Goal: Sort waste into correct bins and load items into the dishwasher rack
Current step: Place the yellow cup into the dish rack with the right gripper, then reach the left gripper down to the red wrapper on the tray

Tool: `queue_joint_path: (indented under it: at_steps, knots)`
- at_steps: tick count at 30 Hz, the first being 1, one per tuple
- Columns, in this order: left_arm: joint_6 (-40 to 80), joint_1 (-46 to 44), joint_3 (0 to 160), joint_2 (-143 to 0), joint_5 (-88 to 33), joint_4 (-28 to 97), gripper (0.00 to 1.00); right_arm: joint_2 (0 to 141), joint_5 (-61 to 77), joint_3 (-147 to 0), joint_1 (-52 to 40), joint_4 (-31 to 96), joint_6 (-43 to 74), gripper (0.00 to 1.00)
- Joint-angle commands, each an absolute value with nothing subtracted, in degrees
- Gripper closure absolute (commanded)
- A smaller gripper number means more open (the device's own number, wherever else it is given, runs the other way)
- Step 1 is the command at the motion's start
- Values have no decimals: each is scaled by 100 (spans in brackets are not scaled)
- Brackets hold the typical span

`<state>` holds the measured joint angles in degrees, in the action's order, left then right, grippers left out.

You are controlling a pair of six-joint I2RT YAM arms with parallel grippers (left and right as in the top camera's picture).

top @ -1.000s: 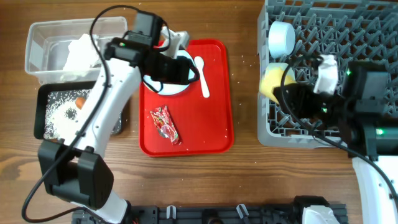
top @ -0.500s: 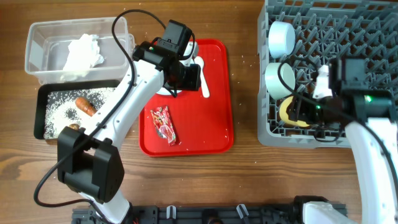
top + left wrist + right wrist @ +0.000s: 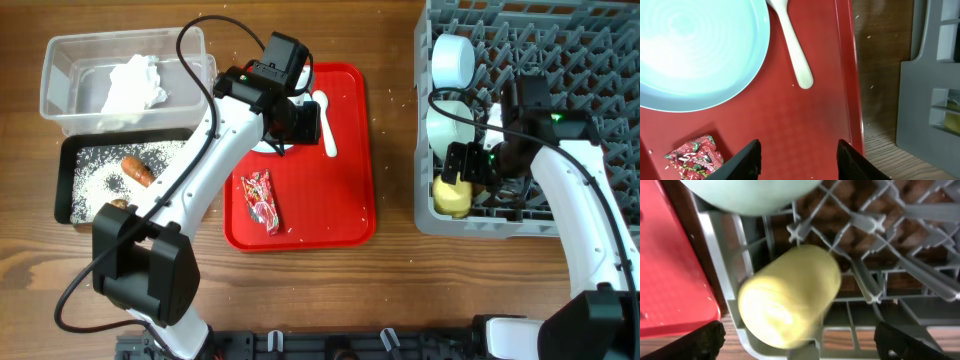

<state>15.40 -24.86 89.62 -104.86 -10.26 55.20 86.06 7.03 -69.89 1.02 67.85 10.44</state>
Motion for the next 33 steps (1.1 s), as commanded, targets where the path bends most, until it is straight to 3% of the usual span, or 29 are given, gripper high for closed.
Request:
queue_joint_path:
  at_steps: [1,8,11,17,21,26,33]
  knots:
    - [1592,-2497,9024,-10534,-952,5529,52,8635,998,-7301,75,6718,1057,1]
    - [1627,-2423,9026,-10121,-915,6300,55,8254,1393,-8254,-130,6982,1041,2]
    - [2687,-2252,9024,-9776,-338,6993,55,8029,1406,-8302,-515,6895,1048,3]
    - [3199,-2252,8643,-9721,-95,7524,53,8173,1402,-8276,-1186,6643,1055,3]
    - [3564,-2276,7614,-9721,137,6831,50,8313,1330,-8276,-1308,6622,1046,3]
    - [3492,-2276,6438,-9730,137,5282,29,8333,1251,-8276,-1306,6637,1046,3]
    - [3214,-2276,5295,-9730,143,3568,32,8333,1251,-8276,-1306,6720,1046,3]
